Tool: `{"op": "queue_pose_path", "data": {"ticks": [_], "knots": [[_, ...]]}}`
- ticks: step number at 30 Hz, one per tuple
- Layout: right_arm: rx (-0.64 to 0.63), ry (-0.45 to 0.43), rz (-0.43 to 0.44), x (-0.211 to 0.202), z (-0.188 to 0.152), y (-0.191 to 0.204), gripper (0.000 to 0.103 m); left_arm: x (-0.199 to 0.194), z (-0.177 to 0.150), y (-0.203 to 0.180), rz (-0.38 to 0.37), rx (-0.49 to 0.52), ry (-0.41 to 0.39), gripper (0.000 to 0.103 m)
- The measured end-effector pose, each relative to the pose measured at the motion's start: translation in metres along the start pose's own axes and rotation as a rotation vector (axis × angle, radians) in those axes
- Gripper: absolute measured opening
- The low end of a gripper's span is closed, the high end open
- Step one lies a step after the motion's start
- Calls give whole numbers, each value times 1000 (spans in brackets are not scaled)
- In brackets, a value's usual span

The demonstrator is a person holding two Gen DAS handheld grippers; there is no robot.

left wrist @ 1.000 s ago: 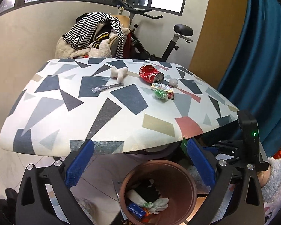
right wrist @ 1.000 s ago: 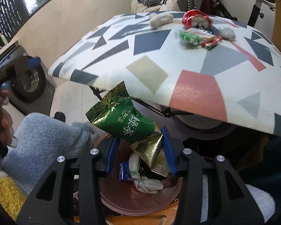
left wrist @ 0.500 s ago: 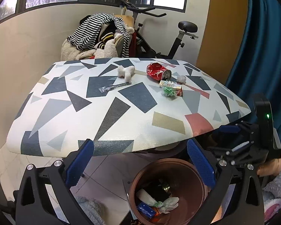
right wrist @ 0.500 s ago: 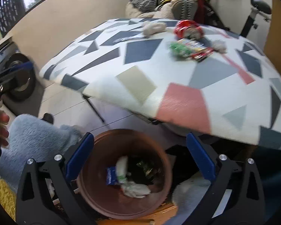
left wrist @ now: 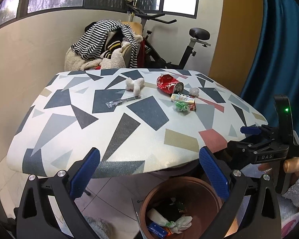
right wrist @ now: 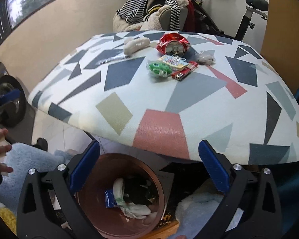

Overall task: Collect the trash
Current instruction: 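Move both tools back over the ironing board, then grasp the red Coca-Cola can with the right tool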

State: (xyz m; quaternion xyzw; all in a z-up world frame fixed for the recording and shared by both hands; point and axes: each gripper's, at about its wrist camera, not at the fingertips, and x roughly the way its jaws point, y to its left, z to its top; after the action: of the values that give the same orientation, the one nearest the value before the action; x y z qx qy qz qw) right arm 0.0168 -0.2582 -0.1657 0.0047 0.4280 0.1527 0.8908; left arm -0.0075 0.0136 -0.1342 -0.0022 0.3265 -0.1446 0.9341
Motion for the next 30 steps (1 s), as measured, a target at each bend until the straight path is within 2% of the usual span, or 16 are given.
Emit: {"op": "queue_pose_path", "data": {"ticks": [5,11,16,20,25,30], "knots": [[-6,-6,7,3,11,-2,97,7,10,8,-9,-24,-4,97],[-13,21,28,12,42,-14,97,18,26,23,-12,-43,-4,97],[-34,19,-46,31,86,-24,97,38,38,43,-10,-63,31,97],[-32,25,-35,60,127,-38,97,61,48,60,20,-57,57,97],[27,6,-17,100,168,-62,97,87,69,75,48,-45,39,97],[78,59,8,146,213,-83,97,115,89,91,62,-78,60,97]]}}
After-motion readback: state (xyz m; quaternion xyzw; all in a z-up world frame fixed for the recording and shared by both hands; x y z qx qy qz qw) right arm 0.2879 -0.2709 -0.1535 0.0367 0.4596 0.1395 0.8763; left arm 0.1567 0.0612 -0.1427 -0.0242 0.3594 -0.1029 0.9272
